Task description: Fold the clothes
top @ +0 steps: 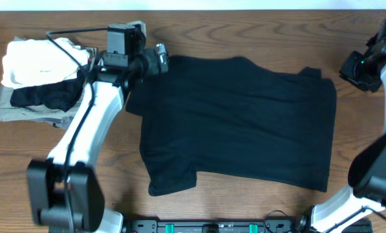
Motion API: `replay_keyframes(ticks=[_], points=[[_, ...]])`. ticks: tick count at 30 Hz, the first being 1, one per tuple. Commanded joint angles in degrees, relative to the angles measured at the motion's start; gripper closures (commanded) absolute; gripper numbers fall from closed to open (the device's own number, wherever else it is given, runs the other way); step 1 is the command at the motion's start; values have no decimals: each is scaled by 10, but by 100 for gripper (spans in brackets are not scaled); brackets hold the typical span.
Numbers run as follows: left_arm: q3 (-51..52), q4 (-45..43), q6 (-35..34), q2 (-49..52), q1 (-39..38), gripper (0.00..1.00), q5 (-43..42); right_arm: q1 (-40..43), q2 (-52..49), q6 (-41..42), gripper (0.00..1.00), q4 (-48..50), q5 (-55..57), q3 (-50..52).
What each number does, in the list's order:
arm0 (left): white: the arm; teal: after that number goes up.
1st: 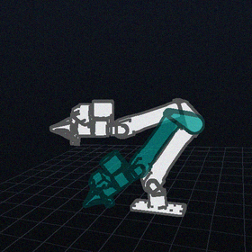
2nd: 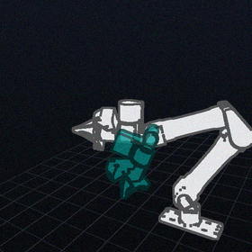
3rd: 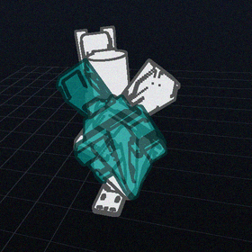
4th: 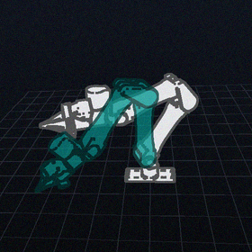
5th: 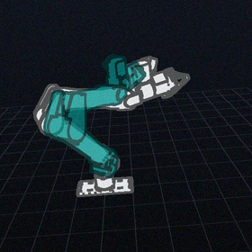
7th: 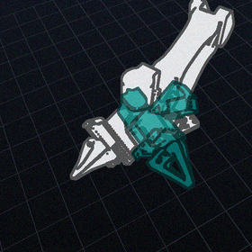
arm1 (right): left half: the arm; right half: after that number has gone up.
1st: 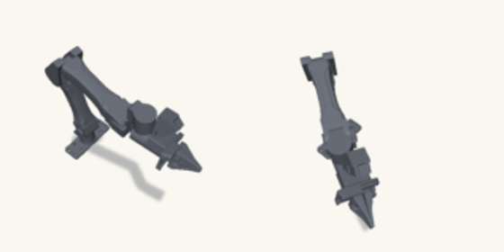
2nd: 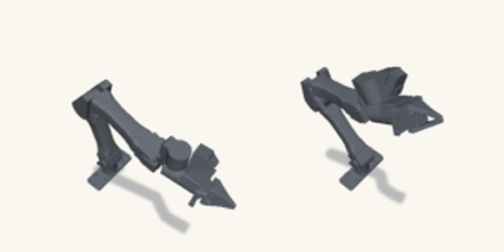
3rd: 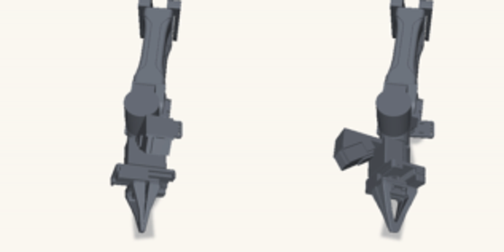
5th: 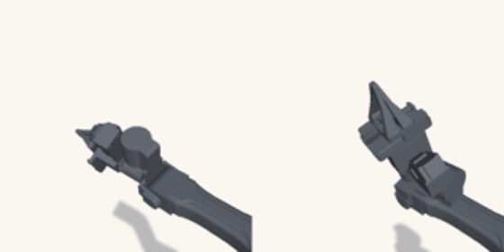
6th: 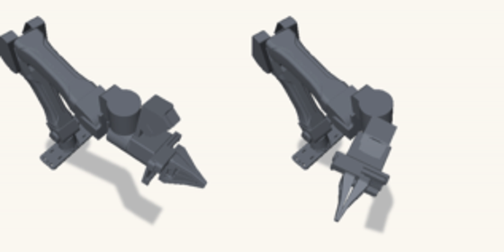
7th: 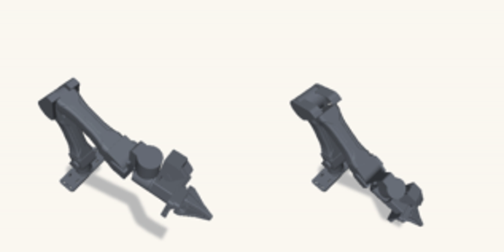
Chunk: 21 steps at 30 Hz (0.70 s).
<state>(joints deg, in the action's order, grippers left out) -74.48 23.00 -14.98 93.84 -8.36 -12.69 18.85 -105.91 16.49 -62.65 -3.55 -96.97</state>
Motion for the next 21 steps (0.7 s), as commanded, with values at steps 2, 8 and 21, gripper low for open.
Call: replay_keyframes(ticks=[2,8,21], points=[[-7,83,8,-79,3,2,3,-14,30,-3,7,-50,-25,-9],[-7,197,25,-157,3,2,5,-26,30,3,20,-130,-31,-8],[-6,357,25,-193,3,2,31,-96,31,10,21,-147,-57,-8]])
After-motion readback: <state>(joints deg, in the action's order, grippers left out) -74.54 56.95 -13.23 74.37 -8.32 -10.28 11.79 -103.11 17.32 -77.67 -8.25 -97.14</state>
